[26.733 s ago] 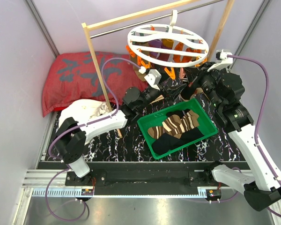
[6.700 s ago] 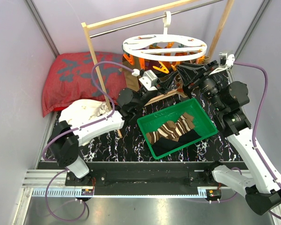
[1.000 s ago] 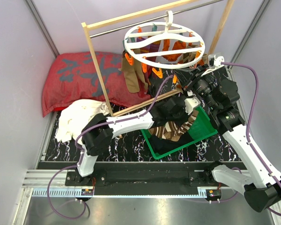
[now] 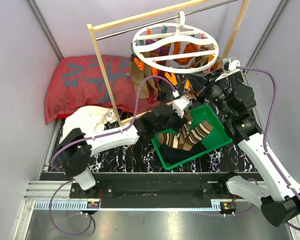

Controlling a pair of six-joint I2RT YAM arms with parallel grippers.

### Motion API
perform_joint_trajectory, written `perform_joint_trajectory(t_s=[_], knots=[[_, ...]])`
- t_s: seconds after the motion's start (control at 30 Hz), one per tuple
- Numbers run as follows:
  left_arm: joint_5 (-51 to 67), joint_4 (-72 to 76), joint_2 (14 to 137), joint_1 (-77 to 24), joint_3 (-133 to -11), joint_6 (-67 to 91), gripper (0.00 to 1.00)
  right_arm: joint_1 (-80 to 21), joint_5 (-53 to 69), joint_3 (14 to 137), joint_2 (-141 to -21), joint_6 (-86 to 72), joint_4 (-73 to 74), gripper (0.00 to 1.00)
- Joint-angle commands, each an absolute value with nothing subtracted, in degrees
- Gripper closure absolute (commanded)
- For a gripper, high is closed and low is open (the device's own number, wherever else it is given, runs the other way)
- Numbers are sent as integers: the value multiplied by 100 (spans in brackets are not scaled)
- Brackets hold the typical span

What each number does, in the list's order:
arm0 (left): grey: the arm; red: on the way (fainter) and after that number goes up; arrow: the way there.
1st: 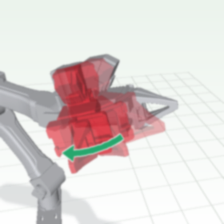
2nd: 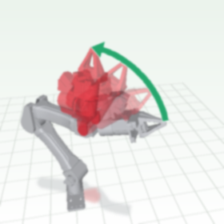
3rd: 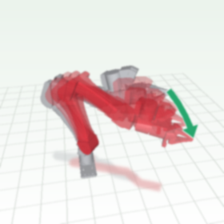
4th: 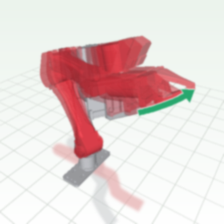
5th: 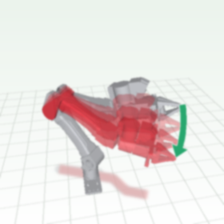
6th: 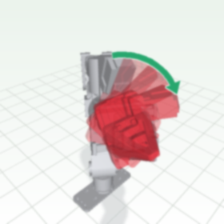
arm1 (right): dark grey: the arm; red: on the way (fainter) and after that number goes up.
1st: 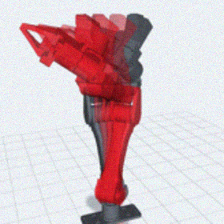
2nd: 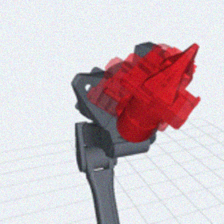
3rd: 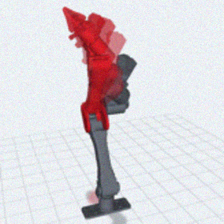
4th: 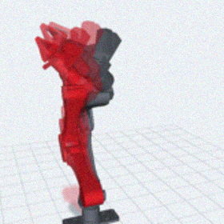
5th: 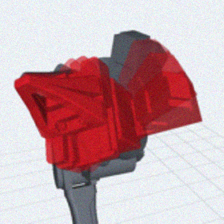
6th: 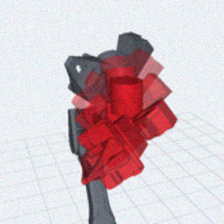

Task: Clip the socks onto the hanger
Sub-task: Pick up the sock from the bin, then clamp the sock onto the hanger.

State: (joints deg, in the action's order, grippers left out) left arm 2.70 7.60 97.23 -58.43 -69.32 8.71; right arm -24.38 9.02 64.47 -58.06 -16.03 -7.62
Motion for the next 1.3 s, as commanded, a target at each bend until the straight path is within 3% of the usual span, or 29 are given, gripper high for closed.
perform_joint_trajectory(t_s=[0.0, 0.53, 1.27], knots=[[-184, 1793, 9019, -5739, -6566, 1063, 100, -2470, 738, 6574, -5722, -1547, -668, 82], [-1195, 1987, 8402, -5625, -6783, 1125, 100, -2478, 809, 6495, -5704, -1556, -615, 81], [-607, 1591, 8640, -5590, -7769, 1099, 100, -2470, 1020, 6407, -6038, -1503, -738, 80]])
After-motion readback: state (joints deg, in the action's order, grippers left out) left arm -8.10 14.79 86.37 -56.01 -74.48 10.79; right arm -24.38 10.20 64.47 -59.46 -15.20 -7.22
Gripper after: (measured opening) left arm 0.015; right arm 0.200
